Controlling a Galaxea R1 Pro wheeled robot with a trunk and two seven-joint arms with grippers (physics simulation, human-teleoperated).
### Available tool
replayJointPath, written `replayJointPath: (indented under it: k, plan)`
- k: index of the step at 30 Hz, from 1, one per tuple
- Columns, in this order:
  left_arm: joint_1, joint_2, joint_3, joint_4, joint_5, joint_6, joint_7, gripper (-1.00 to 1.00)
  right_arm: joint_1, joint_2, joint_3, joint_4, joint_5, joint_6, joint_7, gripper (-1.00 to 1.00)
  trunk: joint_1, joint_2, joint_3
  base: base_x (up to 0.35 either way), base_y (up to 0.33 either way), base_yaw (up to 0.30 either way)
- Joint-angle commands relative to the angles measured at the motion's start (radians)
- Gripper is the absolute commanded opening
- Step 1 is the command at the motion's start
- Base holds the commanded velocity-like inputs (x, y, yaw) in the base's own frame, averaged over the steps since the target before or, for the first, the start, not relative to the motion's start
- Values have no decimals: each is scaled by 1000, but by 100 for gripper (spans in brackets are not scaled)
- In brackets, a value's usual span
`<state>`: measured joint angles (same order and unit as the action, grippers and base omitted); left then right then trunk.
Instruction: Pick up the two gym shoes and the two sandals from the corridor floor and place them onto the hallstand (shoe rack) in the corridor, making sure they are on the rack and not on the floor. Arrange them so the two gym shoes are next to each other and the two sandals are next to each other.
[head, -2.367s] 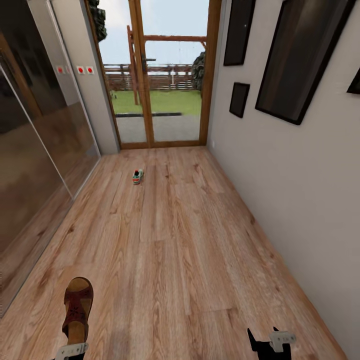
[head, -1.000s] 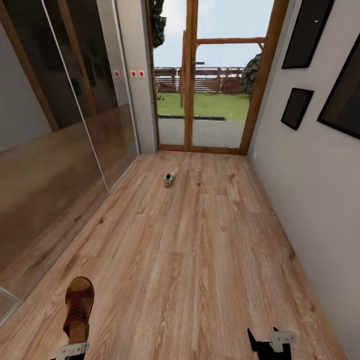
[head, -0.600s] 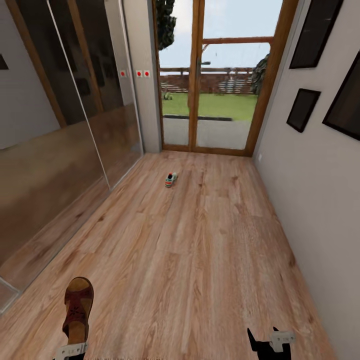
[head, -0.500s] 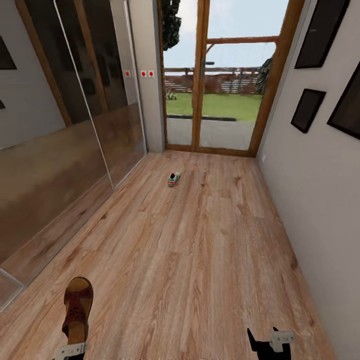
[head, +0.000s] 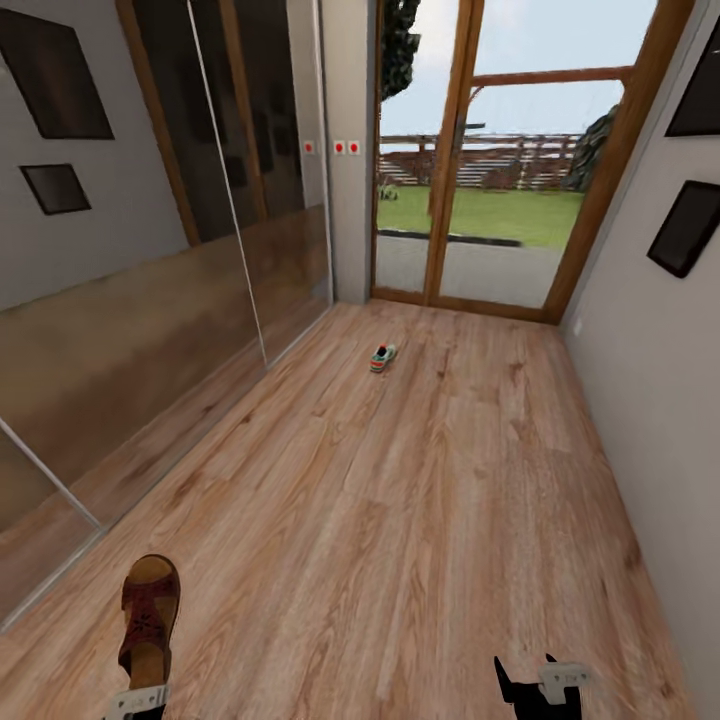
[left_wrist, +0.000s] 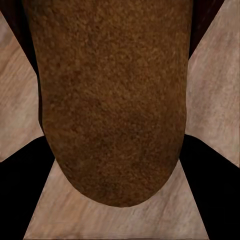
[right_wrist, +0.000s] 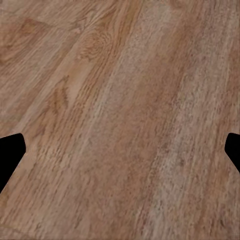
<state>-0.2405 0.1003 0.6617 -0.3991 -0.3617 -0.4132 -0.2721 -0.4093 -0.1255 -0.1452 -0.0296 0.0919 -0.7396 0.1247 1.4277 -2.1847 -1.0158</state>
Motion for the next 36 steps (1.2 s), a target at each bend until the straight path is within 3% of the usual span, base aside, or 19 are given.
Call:
replayJointPath:
  k: [1,10,17,27,36]
  plan:
    - [-1,0,8,1,-5,-3,-1,-100,0,0,-9,0,9,-3,3,100,0,0,-1,-1,-3,278]
    - [-2,-3,8,3,-1,-3,67,-100,0,0,-9,0,9,-3,2,100,0,0,-1,0,-1,279]
    - [-1,-1,16,3,1,-1,75,-100,0,0,-8,0,9,-3,1,100,0,0,-1,0,0,278]
    - [-2,-3,73,2,0,0,77,-100,0,12,-9,0,9,-3,1,100,0,0,-1,0,0,278]
    - [-2,-5,79,2,-1,0,74,-100,0,13,-9,0,9,-3,2,100,0,0,-1,0,0,279]
